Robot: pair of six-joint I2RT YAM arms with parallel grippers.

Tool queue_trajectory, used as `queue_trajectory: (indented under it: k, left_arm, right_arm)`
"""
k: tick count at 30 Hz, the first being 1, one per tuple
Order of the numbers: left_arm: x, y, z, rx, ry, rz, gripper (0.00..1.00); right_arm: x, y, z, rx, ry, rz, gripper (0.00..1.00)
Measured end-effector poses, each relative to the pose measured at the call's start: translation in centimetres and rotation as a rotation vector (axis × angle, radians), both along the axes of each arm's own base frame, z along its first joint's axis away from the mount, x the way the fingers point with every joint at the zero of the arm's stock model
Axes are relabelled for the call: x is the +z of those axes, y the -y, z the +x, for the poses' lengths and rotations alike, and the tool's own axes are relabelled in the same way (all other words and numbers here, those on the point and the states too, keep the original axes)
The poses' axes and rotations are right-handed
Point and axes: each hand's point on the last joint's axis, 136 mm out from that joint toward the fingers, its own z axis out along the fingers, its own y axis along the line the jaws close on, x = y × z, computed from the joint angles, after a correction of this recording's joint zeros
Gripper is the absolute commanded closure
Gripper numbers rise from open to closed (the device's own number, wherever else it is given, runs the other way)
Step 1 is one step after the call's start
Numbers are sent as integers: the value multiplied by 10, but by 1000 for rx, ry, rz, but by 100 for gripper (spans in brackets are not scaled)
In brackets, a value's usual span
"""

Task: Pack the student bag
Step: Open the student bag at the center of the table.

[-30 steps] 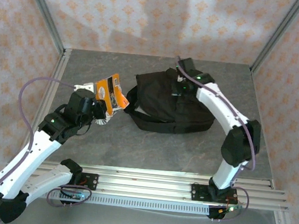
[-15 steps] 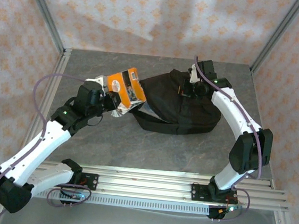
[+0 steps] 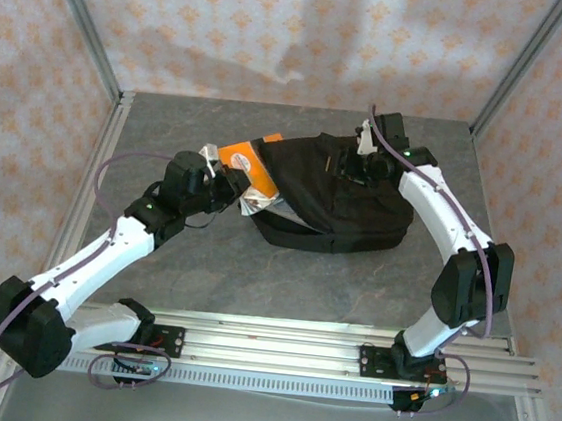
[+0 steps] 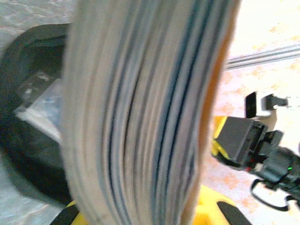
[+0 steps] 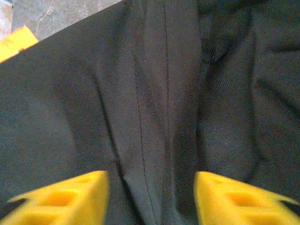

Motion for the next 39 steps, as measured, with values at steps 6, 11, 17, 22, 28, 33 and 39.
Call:
queue_trajectory:
  k: [6,11,17,22,28,33,39]
  left_arm:
    - [11,12,7,-21,51,-93,100]
    - [23,25,3,-56,100,-116,100]
    - [20,41,4,-90,112,-122,100]
    - [13,45,7,-95,102,-116,100]
    - [14,45,7,-97,106,-112,100]
    - [14,45,7,-98,107,-111,100]
    - [16,45,7,-105,110,-77,100]
  right_arm:
    - [30,1,0,-25,72,12,26]
    - [74,-20,-3,16,158,65,16]
    - [99,-63,-21,130,188,97,13]
    - [80,-68,-20,115,163,7,17]
    - [63,-41,-6,4,178,-140,24]
    - [52,-31,-4,-35,165,-192,34]
    - [25,-27,5,-74,107,-248,99]
